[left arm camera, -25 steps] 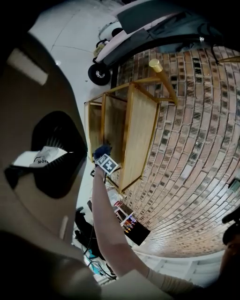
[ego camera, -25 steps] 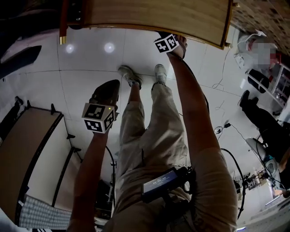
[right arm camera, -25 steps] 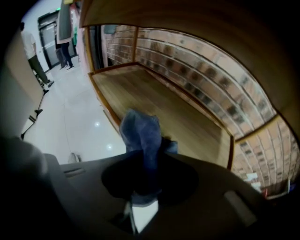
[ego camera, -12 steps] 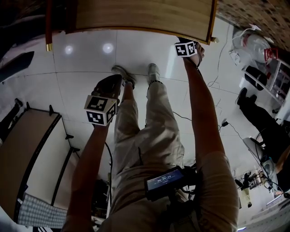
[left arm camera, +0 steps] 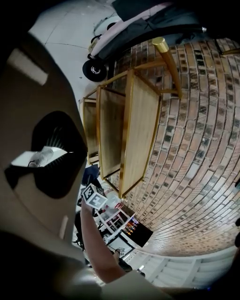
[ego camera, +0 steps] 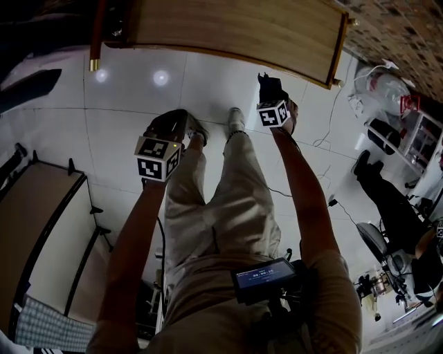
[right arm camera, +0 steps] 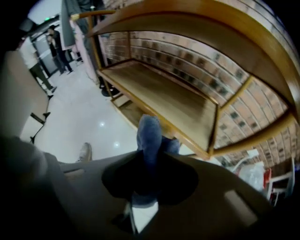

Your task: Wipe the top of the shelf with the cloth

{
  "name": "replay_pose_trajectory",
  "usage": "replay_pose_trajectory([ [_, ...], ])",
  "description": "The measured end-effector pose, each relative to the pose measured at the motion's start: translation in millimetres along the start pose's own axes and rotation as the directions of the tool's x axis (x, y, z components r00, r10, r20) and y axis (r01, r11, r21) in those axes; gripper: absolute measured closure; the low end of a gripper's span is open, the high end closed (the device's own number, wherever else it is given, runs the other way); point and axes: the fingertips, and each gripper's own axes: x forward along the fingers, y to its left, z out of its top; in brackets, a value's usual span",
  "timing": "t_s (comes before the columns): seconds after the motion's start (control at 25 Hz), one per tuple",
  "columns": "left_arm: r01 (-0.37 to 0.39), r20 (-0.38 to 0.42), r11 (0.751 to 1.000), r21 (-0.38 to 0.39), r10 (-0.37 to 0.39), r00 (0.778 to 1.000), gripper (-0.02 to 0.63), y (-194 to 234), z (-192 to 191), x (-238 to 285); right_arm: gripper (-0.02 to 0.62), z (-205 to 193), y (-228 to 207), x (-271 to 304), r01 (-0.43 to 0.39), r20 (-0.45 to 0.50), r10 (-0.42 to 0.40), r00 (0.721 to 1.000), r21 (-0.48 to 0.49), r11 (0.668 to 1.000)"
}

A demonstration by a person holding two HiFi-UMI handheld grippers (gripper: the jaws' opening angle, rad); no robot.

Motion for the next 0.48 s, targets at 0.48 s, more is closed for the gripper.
replay_pose_trajectory([
  [0.48,-0.098,0.173,0.992,-0.077,0.11,0.979,0.626,166.4,-23.8,68.8,0.52,178.5,201.8,131.2,-0.224,0.122,0.297,0.947,-0.414,0.882],
])
